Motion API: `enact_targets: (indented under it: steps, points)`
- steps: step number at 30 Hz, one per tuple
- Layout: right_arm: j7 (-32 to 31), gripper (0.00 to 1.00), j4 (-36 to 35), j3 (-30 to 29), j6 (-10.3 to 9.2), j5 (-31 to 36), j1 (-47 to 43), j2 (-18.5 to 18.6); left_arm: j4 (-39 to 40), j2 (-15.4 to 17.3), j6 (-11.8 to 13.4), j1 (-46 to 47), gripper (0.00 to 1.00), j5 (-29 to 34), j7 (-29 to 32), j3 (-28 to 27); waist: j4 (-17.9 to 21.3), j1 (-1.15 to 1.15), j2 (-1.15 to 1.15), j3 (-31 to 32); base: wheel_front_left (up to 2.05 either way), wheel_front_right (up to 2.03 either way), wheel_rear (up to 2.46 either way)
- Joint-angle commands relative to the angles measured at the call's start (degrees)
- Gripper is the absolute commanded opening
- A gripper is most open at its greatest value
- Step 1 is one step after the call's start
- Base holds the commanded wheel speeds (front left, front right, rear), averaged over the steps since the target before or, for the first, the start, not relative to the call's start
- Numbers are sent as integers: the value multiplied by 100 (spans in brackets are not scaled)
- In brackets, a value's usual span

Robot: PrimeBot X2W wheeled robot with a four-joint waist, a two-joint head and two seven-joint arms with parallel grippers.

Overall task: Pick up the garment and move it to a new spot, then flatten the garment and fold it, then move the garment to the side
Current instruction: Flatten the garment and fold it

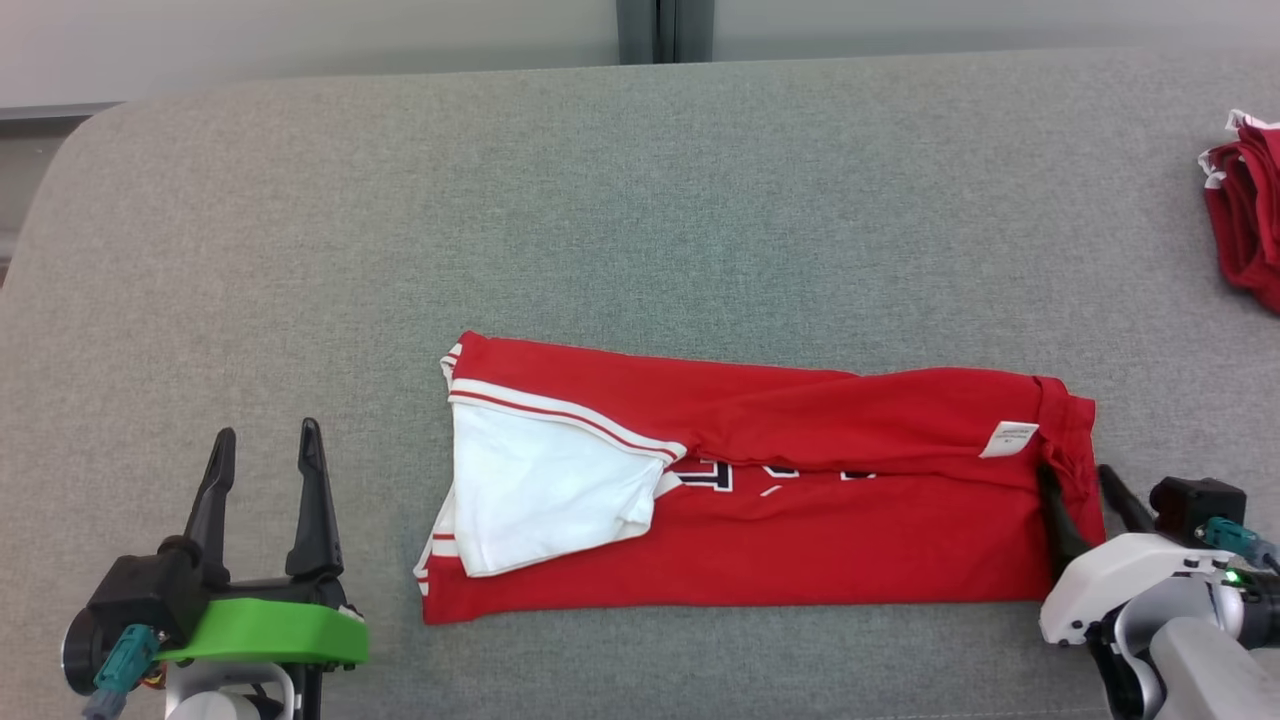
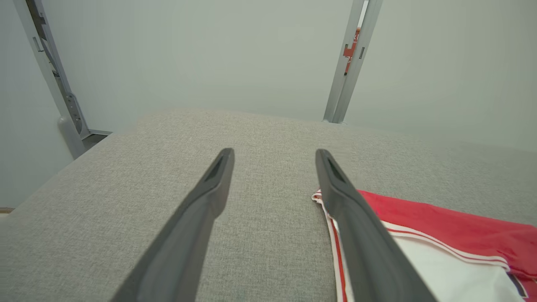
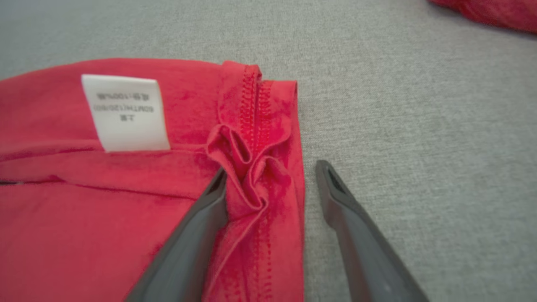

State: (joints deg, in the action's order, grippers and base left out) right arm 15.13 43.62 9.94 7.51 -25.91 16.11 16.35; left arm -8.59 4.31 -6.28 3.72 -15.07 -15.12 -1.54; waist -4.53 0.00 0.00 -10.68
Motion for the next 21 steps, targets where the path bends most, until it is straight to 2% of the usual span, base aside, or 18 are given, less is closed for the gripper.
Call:
enact_targets:
  steps: [1, 8, 14, 16, 21]
  points:
    - [-62, 0, 133, 122, -1, -100, -57, -88, -13, -27, -27, -93, 100, 43, 1, -69, 12, 0, 0, 27, 0, 0, 0]
    - [-26, 0, 262, 218, -8, -362, 147, 22, -40, -87, -82, -108, 100, 180, 1, -240, 70, 0, 0, 104, 0, 0, 0]
    - [1, 0, 284, -126, -11, -459, 172, 464, -35, -108, -117, -137, 100, 270, 1, -323, 111, 0, 0, 212, 0, 0, 0]
    - [4, 0, 9, -472, -8, -389, -24, 878, 15, -124, -126, -230, 100, 338, 1, -454, 196, 0, 0, 361, 0, 0, 0]
    - [4, 0, -522, -434, -5, -416, -77, 719, 45, -129, -131, -322, 100, 344, 1, -569, 280, 0, 0, 434, 0, 0, 0]
